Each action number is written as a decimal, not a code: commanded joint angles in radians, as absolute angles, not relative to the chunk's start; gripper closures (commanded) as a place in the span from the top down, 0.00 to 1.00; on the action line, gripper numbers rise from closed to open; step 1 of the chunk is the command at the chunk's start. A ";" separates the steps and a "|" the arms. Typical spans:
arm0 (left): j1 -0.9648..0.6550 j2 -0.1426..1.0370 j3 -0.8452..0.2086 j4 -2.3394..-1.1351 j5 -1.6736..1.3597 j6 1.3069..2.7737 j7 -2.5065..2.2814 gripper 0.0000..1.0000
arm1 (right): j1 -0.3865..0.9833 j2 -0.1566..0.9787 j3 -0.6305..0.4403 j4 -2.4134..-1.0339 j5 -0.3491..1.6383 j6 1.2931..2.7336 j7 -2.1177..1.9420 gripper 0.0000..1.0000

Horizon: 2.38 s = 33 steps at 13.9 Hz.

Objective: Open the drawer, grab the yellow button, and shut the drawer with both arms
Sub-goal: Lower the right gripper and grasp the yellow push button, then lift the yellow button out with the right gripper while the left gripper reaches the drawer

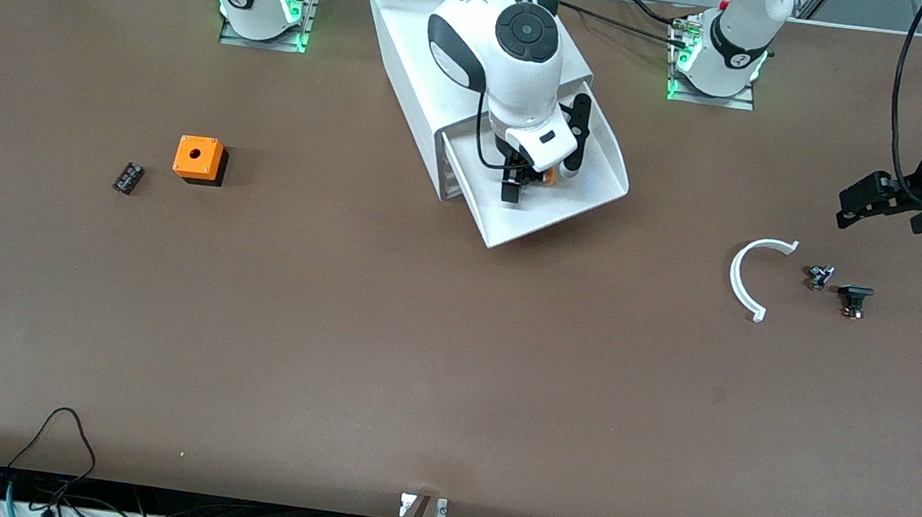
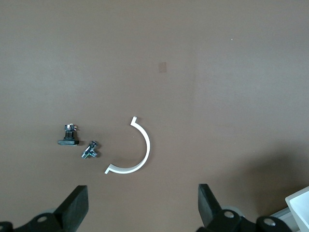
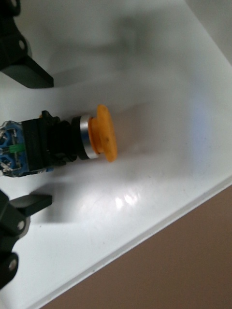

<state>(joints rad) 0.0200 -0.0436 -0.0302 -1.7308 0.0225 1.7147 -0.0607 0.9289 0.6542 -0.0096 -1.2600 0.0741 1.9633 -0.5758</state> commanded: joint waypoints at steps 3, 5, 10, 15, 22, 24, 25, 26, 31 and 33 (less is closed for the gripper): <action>0.017 -0.043 -0.031 -1.712 0.040 1.700 -0.074 1.00 | 0.936 0.672 -0.011 -1.221 0.084 1.956 -0.597 0.57; 0.015 -0.043 -0.031 -1.712 0.040 1.700 -0.072 1.00 | 0.937 0.673 -0.009 -1.221 0.083 1.957 -0.598 0.47; 0.014 -0.043 -0.031 -1.712 0.040 1.700 -0.072 1.00 | 0.937 0.655 -0.009 -1.213 0.081 1.957 -0.594 0.35; 0.014 -0.041 -0.031 -1.712 0.038 1.712 -0.074 1.00 | 0.891 0.595 -0.021 -1.134 0.081 1.953 -0.527 0.27; -0.011 0.037 -0.130 -1.732 0.037 1.811 -0.206 1.00 | 0.784 0.519 -0.159 -1.222 0.064 1.965 0.087 0.28; -0.032 0.072 -0.187 -1.755 0.038 1.874 -0.399 1.00 | 0.706 0.444 -0.164 -1.364 0.063 1.953 0.136 0.28; -0.053 0.093 -0.196 -1.770 0.038 1.906 -0.470 1.00 | 0.672 0.402 -0.167 -1.455 0.063 1.951 0.161 0.28; -0.081 0.125 -0.202 -1.778 0.037 1.946 -0.539 1.00 | 0.631 0.375 -0.169 -1.530 0.061 1.953 0.190 0.28; -0.228 0.267 -0.202 -1.802 0.040 2.098 -0.857 1.00 | 0.484 0.347 -0.181 -1.699 0.008 1.953 0.255 0.28; -0.273 0.296 -0.202 -1.818 0.040 2.140 -0.949 1.00 | 0.439 0.347 -0.179 -1.771 0.006 1.977 0.258 0.28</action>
<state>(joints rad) -0.2364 0.2821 -0.2103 -1.8086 0.0225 2.1052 -0.8615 0.4758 0.3878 -0.1947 -1.6710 0.0250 1.9430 0.2287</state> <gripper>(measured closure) 0.000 0.586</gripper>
